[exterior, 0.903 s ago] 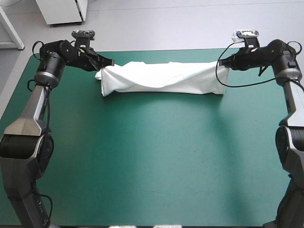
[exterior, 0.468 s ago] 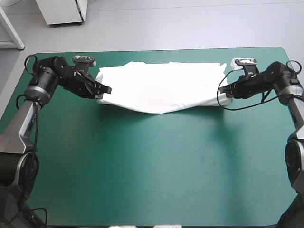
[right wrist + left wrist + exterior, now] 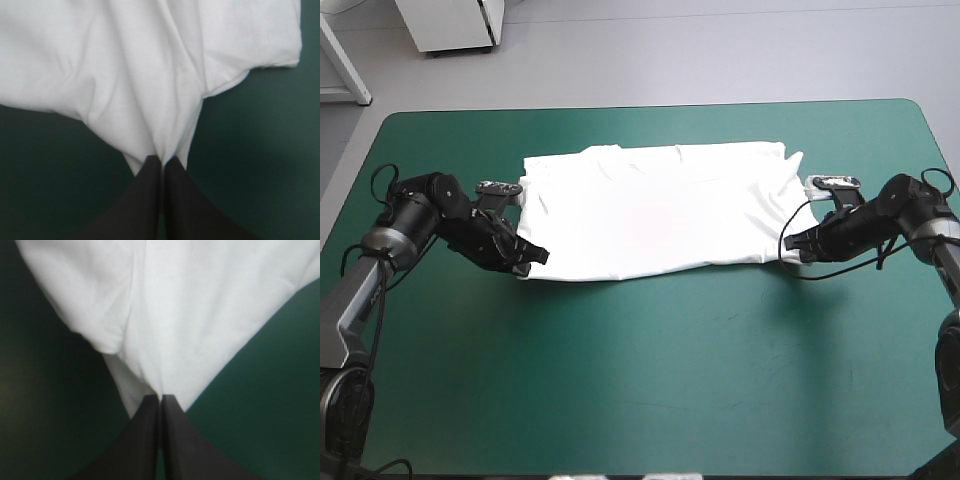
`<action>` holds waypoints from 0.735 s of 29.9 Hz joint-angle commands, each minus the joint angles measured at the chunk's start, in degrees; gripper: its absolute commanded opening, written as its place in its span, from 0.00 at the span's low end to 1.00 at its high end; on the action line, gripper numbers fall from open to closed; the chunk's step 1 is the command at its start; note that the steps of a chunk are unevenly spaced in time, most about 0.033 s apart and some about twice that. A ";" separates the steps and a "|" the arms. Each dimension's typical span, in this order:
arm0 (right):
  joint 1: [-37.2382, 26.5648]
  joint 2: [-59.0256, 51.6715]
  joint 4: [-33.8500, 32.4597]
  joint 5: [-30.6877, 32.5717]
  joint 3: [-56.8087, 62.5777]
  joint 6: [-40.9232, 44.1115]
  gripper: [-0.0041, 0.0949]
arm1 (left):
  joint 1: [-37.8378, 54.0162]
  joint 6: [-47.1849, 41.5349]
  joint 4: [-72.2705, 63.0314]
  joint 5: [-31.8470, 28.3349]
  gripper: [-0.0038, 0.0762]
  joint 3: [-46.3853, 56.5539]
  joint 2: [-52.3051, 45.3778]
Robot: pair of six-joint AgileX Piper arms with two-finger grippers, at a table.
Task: Fold the cloth
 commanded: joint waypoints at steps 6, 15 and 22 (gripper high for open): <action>-0.41 -9.55 -3.06 -0.28 8.18 -0.12 0.02 | 0.12 1.48 -1.54 -1.84 0.04 7.35 -6.68; -0.41 -16.54 -3.35 -1.04 15.90 -0.12 0.02 | 0.12 1.48 -1.54 -2.32 0.04 14.04 -11.65; -0.41 -19.38 -3.54 -1.39 18.11 0.04 0.03 | 0.12 1.09 -0.32 -1.54 0.04 16.29 -15.00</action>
